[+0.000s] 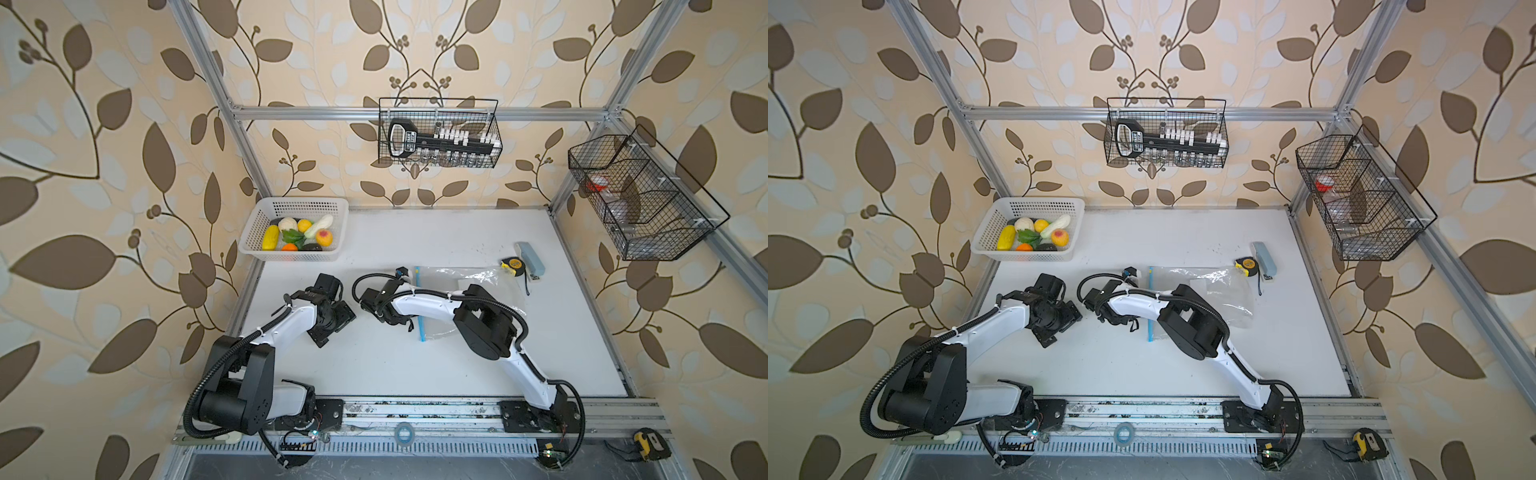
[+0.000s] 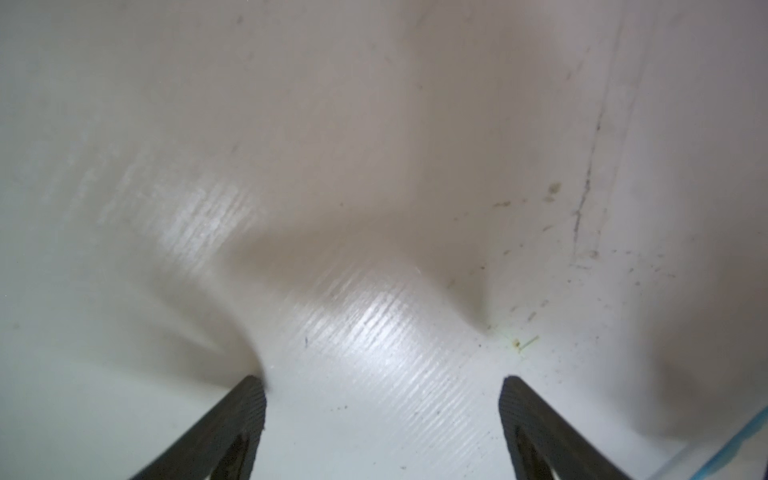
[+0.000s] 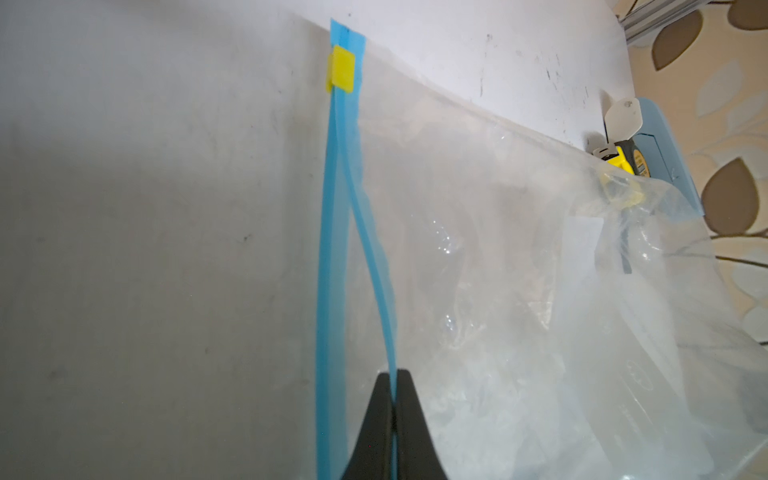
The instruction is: Place the food in the zip-top bag and seal the zipper
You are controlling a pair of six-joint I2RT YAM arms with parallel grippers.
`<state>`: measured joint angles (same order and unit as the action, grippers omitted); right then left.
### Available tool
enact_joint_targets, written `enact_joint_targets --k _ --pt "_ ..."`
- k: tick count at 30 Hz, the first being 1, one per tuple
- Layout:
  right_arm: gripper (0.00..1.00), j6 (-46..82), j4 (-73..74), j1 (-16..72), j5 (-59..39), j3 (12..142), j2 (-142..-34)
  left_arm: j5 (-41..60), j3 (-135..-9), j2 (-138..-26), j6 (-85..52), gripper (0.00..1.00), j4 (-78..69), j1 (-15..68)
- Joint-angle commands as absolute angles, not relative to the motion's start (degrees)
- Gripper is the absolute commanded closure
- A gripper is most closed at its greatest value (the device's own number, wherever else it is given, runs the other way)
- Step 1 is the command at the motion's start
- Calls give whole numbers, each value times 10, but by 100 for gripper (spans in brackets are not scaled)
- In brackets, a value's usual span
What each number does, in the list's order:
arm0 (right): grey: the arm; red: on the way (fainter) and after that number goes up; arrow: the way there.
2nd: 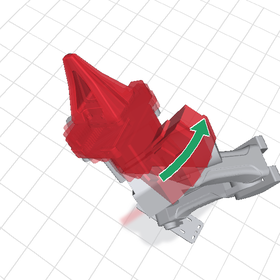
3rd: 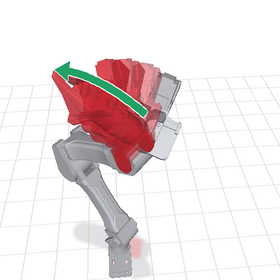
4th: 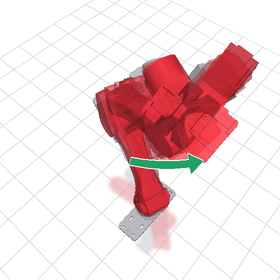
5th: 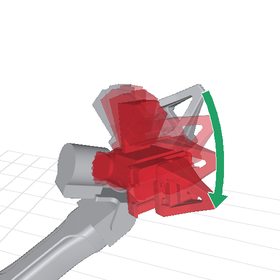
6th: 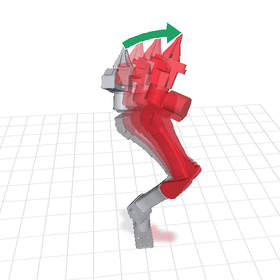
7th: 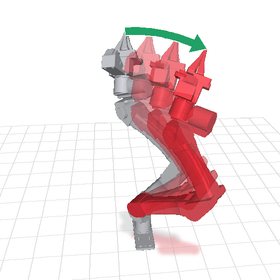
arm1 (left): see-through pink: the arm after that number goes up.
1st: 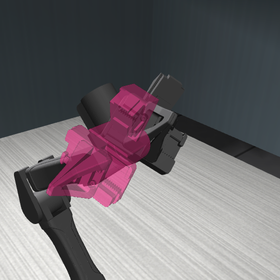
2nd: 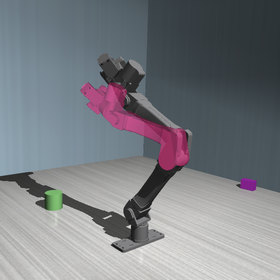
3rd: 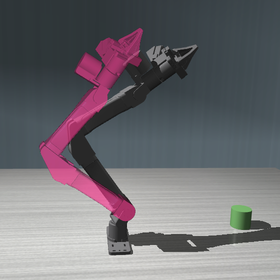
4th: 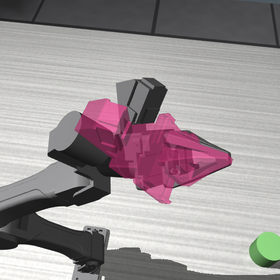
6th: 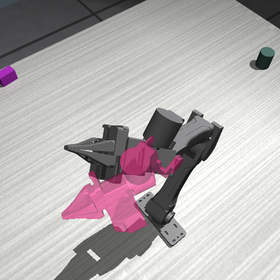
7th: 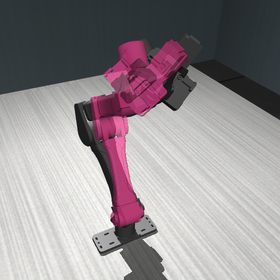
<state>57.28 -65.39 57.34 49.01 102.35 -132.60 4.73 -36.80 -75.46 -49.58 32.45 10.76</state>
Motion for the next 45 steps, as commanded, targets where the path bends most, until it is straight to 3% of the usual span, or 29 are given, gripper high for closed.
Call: enact_joint_targets --k 1,11,19,21,23,32,45 --pt "99 546 -599 573 478 990 -1260 64 -365 -744 -488 12 324 100" --pt "100 487 -496 563 422 901 -1121 167 -366 -685 -460 14 259 114" --pt "100 457 -431 546 347 851 -1037 231 -404 -675 -468 20 154 198" --pt "100 452 -420 543 332 844 -1021 247 -419 -688 -466 25 124 217" --pt "100 452 -416 540 320 842 -1012 249 -431 -701 -461 34 97 238" --pt "100 454 -399 530 272 831 -1000 284 -445 -737 -468 34 -20 272" --pt "100 457 -362 516 231 797 -969 305 -467 -820 -479 48 -81 291"
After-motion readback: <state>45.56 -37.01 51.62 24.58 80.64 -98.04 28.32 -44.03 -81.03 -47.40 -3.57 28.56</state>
